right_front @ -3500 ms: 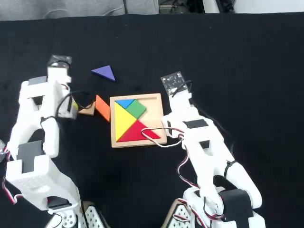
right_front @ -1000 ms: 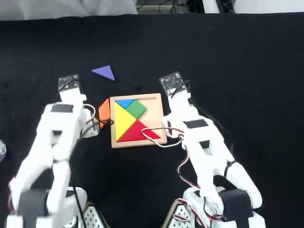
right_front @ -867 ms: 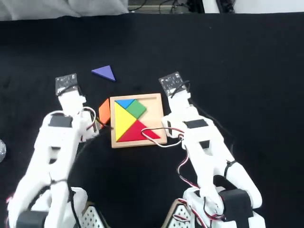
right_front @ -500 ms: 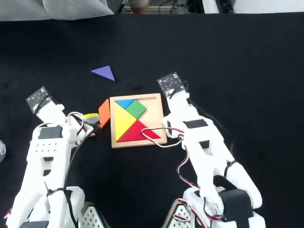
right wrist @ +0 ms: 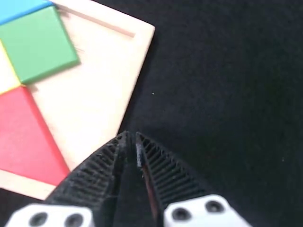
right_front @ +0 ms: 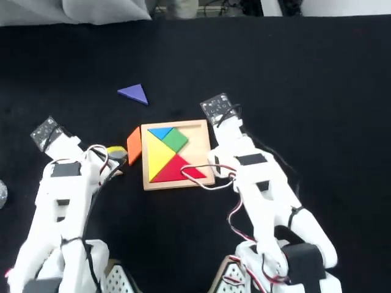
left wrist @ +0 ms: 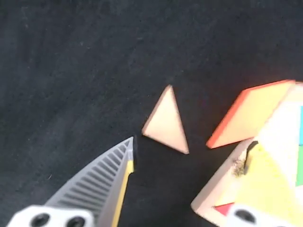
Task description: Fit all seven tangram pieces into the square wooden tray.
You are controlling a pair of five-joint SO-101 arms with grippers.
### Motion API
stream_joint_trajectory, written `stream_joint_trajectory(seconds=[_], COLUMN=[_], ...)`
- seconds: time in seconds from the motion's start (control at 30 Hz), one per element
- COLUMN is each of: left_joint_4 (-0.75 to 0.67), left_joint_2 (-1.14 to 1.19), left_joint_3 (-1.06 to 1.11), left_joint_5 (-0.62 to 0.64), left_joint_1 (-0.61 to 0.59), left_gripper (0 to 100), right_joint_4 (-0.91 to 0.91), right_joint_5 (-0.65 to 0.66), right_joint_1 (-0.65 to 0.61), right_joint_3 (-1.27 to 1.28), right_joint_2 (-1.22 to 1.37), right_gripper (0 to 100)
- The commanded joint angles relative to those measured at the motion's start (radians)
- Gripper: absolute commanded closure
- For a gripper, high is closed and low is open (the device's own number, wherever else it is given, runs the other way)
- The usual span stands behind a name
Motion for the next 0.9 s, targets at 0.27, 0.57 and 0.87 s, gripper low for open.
stream_joint_trajectory(seconds=[0.27, 0.57, 0.87], left_joint_4=[0.043, -0.025, -0.014], left_joint_2=[0.388, 0.430, 0.514], left_joint_3=[-0.237, -0.248, -0.320], left_joint_5=[0.014, 0.041, 0.040], left_joint_1=[-0.058, -0.054, -0.038], left_gripper=[64, 83, 84], right_joint_4=[-0.023, -0.023, -0.023], right_joint_5=[0.009, 0.009, 0.009], right_joint_1=[-0.015, -0.017, -0.015], right_joint_3=[-0.035, -0.035, -0.035], right_joint_2=[0.004, 0.004, 0.004], right_gripper=[98.7, 98.7, 98.7])
